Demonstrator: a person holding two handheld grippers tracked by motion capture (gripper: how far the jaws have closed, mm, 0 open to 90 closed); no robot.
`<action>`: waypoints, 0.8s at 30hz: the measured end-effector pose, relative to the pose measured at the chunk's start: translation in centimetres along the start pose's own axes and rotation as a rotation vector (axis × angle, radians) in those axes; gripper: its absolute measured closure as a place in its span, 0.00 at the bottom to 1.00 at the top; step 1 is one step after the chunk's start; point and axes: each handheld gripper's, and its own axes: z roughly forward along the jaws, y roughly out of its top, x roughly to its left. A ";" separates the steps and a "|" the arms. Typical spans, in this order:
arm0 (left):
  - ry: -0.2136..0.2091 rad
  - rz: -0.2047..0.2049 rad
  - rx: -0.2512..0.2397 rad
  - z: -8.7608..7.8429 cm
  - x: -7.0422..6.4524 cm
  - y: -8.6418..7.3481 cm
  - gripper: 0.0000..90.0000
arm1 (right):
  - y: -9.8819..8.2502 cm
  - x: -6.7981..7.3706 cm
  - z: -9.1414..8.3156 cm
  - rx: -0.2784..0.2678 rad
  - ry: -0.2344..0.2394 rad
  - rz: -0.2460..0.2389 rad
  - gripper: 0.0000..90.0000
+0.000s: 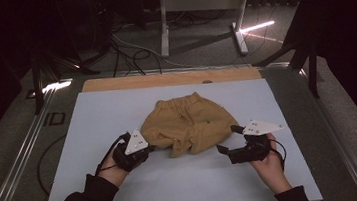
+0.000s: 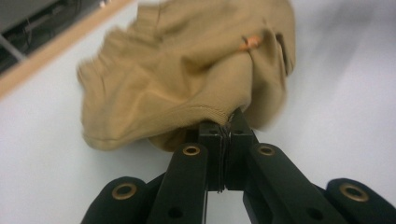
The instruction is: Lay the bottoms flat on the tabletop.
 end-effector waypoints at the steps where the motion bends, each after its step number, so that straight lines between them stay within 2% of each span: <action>1: -0.010 0.006 -0.012 -0.4 0.0 0.4 0.99 | 0.0 0.0 0.0 -0.002 0.000 -0.001 0.13; 3: -0.021 0.016 -0.034 -1.1 0.0 1.3 0.99 | 0.0 0.0 0.0 -0.003 0.000 -0.002 0.13; 6: -0.051 -0.004 -0.078 -2.0 0.4 2.6 0.99 | 0.1 0.0 -0.1 -0.005 0.000 -0.001 0.13; 7: -0.050 0.000 -0.092 -2.4 0.5 3.0 0.99 | 0.1 0.0 -0.1 -0.004 -0.001 -0.002 0.13; 9: -0.056 -0.018 -0.132 -2.9 0.8 4.0 0.99 | 0.1 -0.1 -0.1 -0.012 0.002 0.004 0.13; 10: -0.056 -0.018 -0.132 -2.9 0.8 4.0 0.98 | 0.1 -0.1 -0.1 -0.012 0.002 0.004 0.13; 11: -0.067 -0.023 -0.159 -3.3 1.0 5.0 0.98 | 0.2 -0.2 -0.2 -0.011 -0.002 0.004 0.13; 14: -0.085 -0.040 -0.183 -3.1 1.2 6.1 0.98 | 0.2 -0.2 -0.2 -0.015 -0.006 0.007 0.13; 15: -0.068 -0.041 -0.170 -2.7 1.2 6.4 0.98 | 0.2 -0.3 -0.3 -0.014 -0.006 0.010 0.13; 18: -0.068 -0.066 -0.153 -1.8 1.6 6.6 0.98 | 0.3 -0.3 -0.3 -0.020 -0.007 0.007 0.13; 20: -0.036 -0.060 -0.107 0.4 2.1 6.5 0.98 | 0.2 -0.4 -0.3 -0.018 -0.008 0.010 0.13; 24: -0.042 -0.112 -0.084 3.6 3.2 6.1 0.97 | 0.1 -0.6 -0.2 -0.013 -0.010 0.005 0.13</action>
